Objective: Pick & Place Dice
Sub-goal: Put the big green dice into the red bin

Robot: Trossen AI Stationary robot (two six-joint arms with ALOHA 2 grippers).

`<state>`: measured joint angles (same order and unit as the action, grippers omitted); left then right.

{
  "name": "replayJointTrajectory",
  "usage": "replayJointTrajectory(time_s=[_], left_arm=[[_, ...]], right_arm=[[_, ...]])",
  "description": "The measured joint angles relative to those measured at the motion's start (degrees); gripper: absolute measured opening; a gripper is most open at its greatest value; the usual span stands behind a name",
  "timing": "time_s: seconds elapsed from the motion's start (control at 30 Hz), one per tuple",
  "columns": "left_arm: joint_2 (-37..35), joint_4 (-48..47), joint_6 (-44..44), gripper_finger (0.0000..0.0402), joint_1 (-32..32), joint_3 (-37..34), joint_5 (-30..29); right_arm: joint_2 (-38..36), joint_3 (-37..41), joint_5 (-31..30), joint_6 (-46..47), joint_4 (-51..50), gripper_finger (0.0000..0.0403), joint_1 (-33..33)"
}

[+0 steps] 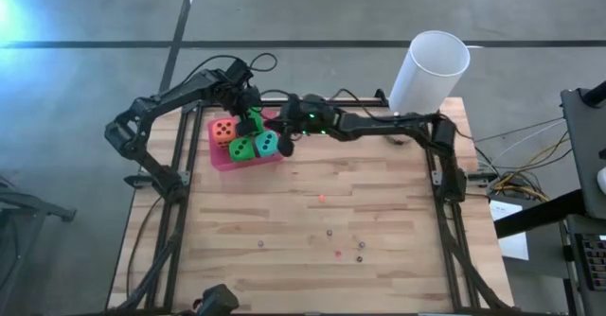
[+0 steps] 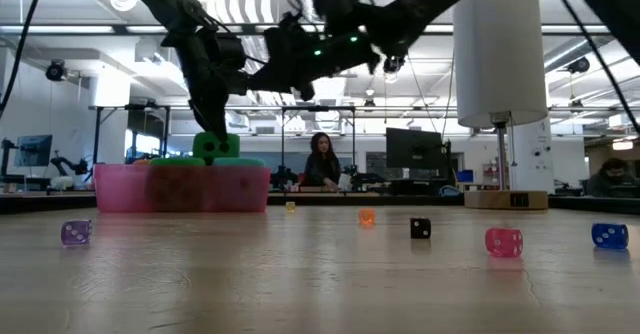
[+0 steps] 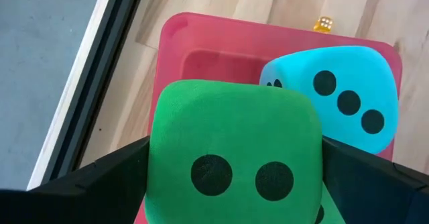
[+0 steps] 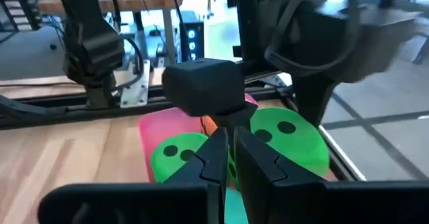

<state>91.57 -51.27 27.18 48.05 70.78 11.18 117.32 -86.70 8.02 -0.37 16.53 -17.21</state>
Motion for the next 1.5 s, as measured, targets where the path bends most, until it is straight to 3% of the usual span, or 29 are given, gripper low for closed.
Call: replayJointTrajectory(time_s=[0.13,0.33,1.17,1.5], left_arm=[[0.0,0.0,0.0,0.0396,0.0,0.0,0.0],[0.0,0.0,1.4,0.0399,0.0,0.0,0.6],[-0.6,0.3,3.1,0.0399,0.0,0.0,5.0],[-0.6,0.7,4.4,0.0397,-0.4,0.0,5.0]], right_arm=[[4.7,-7.2,0.2,0.2,-6.3,0.0027,-0.7],[7.9,-11.8,0.8,-0.5,-6.8,0.0027,-1.9],[12.1,-15.0,3.1,-4.5,-6.3,0.0027,-3.0],[12.2,-14.9,3.0,-4.1,-12.5,0.0027,-3.3]])
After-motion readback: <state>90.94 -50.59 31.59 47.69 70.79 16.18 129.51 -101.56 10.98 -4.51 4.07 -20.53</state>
